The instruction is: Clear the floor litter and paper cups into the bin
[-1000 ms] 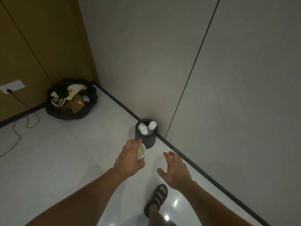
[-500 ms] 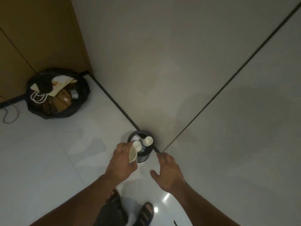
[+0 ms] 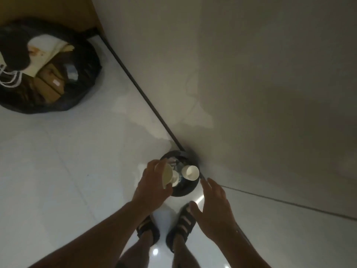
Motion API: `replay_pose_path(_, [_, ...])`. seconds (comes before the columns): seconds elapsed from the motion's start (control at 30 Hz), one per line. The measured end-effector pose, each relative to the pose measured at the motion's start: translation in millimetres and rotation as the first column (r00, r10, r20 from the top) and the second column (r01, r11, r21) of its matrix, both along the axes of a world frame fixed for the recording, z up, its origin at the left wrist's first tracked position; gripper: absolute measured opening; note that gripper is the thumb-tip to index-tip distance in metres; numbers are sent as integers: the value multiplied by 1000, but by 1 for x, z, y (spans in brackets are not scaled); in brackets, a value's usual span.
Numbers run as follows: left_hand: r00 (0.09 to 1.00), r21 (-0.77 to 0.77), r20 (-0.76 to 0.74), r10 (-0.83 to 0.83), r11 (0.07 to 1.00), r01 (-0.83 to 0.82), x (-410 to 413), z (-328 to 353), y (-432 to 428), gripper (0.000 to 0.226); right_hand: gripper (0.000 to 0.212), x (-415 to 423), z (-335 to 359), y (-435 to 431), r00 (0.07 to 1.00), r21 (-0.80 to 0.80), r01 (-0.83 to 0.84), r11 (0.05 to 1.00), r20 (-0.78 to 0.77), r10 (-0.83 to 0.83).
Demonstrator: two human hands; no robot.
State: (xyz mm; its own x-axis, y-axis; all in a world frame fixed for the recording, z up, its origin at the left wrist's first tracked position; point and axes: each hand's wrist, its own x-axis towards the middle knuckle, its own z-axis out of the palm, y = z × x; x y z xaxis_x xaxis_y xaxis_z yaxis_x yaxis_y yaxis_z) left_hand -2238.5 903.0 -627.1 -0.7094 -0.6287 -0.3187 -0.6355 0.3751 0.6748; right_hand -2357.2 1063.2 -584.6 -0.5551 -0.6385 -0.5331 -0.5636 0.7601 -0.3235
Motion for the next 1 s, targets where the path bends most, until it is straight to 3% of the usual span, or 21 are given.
replay_pose_path(0.23, [992, 31, -16, 126, 992, -125, -50, -140, 4, 67, 76, -45, -141, -21, 999, 11, -38, 999, -7, 38])
replay_pose_path(0.5, [986, 42, 165, -27, 999, 20, -36, -235, 35, 80, 76, -47, -209, -17, 994, 7, -97, 995, 49, 97])
replay_pose_path(0.63, [978, -28, 180, -107, 993, 114, -32, -252, 46, 91, 77, -41, -221, -12, 993, -20, -99, 995, 55, 100])
replay_pose_path(0.8, [926, 30, 285, -249, 968, 251, -28, -258, 51, 104, 81, -31, -221, -3, 993, -36, -109, 993, 33, 111])
replay_pose_path(1.0, [914, -54, 336, -228, 964, 260, -22, -175, 19, 106, 85, -19, -161, -8, 996, -13, -81, 997, -25, 81])
